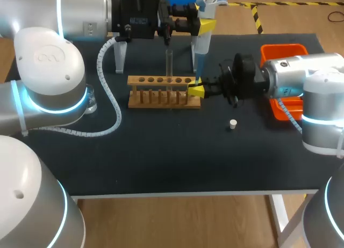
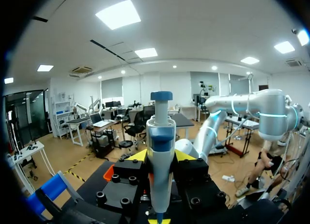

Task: Invert the test tube, pick up the pipette, mount the tip to pipette, aspirate from beaker and dispense into the tube, eject the tip, return the pipette, and cap with the stopper.

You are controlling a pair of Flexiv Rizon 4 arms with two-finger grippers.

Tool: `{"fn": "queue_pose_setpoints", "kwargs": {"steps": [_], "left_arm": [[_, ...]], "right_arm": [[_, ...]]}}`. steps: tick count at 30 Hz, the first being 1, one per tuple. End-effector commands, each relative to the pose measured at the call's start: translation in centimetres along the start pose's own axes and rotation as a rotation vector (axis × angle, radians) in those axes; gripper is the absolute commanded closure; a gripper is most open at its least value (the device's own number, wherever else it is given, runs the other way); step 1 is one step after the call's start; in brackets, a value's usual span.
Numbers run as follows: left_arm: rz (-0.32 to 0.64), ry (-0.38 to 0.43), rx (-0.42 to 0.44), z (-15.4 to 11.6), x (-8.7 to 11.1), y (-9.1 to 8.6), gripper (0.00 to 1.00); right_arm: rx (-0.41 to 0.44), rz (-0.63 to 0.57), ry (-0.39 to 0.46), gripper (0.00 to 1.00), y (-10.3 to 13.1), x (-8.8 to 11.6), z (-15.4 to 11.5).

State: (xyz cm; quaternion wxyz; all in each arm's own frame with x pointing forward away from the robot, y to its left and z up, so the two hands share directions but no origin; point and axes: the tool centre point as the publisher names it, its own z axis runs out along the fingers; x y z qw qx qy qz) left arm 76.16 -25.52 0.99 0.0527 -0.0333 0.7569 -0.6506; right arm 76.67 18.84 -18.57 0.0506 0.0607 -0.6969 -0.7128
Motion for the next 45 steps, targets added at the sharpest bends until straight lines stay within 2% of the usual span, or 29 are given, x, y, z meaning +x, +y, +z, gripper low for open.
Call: {"fn": "queue_pose_setpoints", "kwargs": {"steps": [1,5,7,8,9,18,28,36,40,45], "left_arm": [[-0.001,0.004,-0.002,-0.1,0.0,0.8,1.00],[-0.001,0.004,-0.002,-0.1,0.0,0.8,1.00],[-0.001,0.004,-0.002,-0.1,0.0,0.8,1.00],[-0.001,0.004,-0.002,-0.1,0.0,0.8,1.00],[-0.001,0.004,-0.002,-0.1,0.0,0.8,1.00],[-0.001,0.004,-0.002,-0.1,0.0,0.8,1.00],[-0.001,0.004,-0.002,-0.1,0.0,0.8,1.00],[-0.001,0.004,-0.002,-0.1,0.0,0.8,1.00],[-0.001,0.004,-0.002,-0.1,0.0,0.8,1.00],[-0.001,0.004,-0.002,-0.1,0.0,0.8,1.00]], "right_arm": [[0.001,-0.004,0.001,1.00,1.4,0.0,-0.4],[0.010,-0.001,-0.002,1.00,1.4,0.1,-0.4],[0.017,0.006,-0.007,0.53,1.0,0.2,-0.5],[0.018,0.010,-0.006,0.08,0.8,0.3,-0.6],[0.021,0.012,-0.003,0.00,0.5,0.3,-0.6],[0.071,0.008,0.010,0.00,-1.4,1.0,-2.0],[0.186,-0.061,0.057,0.00,-4.1,3.2,-6.5],[0.263,-0.048,0.026,0.00,-6.5,4.9,-9.4],[0.273,-0.042,-0.007,0.00,-6.9,5.3,-10.4],[0.273,-0.042,-0.007,0.00,-6.9,5.3,-10.4]]}}
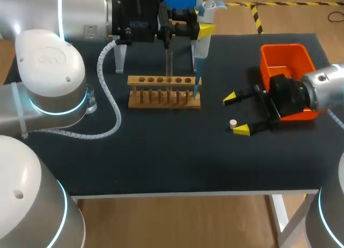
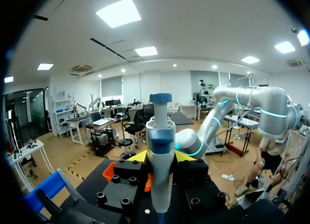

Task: Invert the test tube, pick up the pipette, mount the tip to pipette, aspirate from beaker and dispense into the tube, eject the tip, return the pipette, and cap with the stopper.

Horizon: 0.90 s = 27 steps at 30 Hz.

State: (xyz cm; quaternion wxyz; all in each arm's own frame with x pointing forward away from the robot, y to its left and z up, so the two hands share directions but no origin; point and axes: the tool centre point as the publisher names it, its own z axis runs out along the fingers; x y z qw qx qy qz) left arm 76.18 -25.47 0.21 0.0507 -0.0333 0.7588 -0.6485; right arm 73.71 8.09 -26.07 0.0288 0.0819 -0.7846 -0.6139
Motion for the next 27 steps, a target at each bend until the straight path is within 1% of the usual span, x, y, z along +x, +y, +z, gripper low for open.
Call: {"fn": "queue_pose_setpoints", "kwargs": {"steps": [1,22,25,27], "left_arm": [[0.001,0.001,0.004,-0.1,0.0,0.1,1.00],[0.001,0.001,0.004,-0.1,0.0,0.1,1.00],[-0.006,-0.029,-0.014,-1.6,-0.5,0.9,1.00],[-0.003,-0.042,-0.011,-2.8,-0.9,1.3,1.00]], "right_arm": [[0.005,-0.001,-0.010,0.00,0.2,0.5,-0.2],[0.005,-0.001,-0.010,0.00,0.2,0.5,-0.2],[0.005,-0.001,-0.010,0.00,0.2,0.5,-0.2],[0.005,-0.001,-0.010,0.00,0.2,0.5,-0.2]]}}
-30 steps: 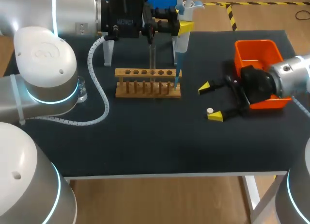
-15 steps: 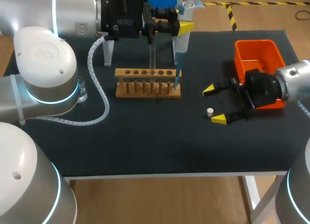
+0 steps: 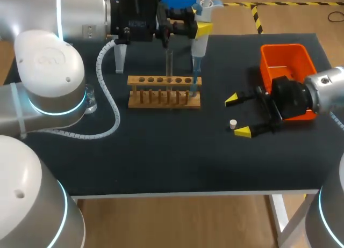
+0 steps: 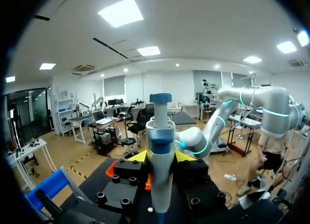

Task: Invert the test tube, pick up the pipette, mount the tip to pipette, aspirate from beaker and dispense into the tube, eject the tip, return the pipette, and cap with the stopper.

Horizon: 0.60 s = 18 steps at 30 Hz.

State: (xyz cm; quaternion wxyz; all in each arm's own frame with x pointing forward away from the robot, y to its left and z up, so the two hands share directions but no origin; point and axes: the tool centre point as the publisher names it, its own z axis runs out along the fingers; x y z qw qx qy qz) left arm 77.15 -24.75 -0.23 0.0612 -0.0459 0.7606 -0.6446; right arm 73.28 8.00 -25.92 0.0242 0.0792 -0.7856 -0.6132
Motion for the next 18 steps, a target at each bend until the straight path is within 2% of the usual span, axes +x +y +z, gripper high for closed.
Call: {"fn": "queue_pose_setpoints", "kwargs": {"steps": [1,18], "left_arm": [[0.000,-0.026,-0.008,-2.9,-0.2,1.0,1.00],[-0.009,-0.257,0.003,-16.0,-6.2,7.0,1.00]], "right_arm": [[0.002,0.000,0.000,0.00,0.1,0.1,-0.1],[0.002,0.000,0.000,0.00,0.1,0.1,-0.1]]}}
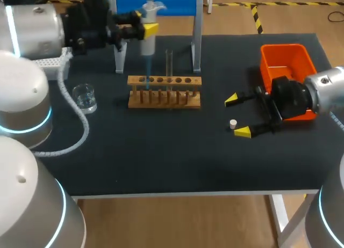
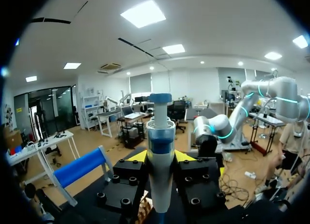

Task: Invert the test tube, pick up the pipette, mount the tip to pipette, aspirate from beaker and dispense into the tube, eject the tip, return the pipette, and cap with the stopper.

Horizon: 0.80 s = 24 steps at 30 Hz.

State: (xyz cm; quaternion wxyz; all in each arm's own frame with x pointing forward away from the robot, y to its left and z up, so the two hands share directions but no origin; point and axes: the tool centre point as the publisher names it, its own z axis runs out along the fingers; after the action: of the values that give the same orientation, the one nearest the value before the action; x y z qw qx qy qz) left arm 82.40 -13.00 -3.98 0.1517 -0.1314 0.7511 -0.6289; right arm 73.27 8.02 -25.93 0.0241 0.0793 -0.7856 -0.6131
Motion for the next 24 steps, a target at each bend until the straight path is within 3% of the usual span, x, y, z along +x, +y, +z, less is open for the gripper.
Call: {"fn": "queue_pose_setpoints", "kwargs": {"steps": [1,13,24], "left_arm": [[0.001,-0.012,0.019,-6.3,-1.3,1.6,1.00],[0.004,-0.126,0.014,-11.9,-7.5,4.7,1.00],[0.000,-0.170,0.015,-14.1,-11.4,6.8,1.00]], "right_arm": [[0.002,0.001,0.000,0.00,0.1,0.1,-0.1],[0.002,0.001,0.000,0.00,0.1,0.1,-0.1],[0.002,0.001,0.000,0.00,0.1,0.1,-0.1]]}}
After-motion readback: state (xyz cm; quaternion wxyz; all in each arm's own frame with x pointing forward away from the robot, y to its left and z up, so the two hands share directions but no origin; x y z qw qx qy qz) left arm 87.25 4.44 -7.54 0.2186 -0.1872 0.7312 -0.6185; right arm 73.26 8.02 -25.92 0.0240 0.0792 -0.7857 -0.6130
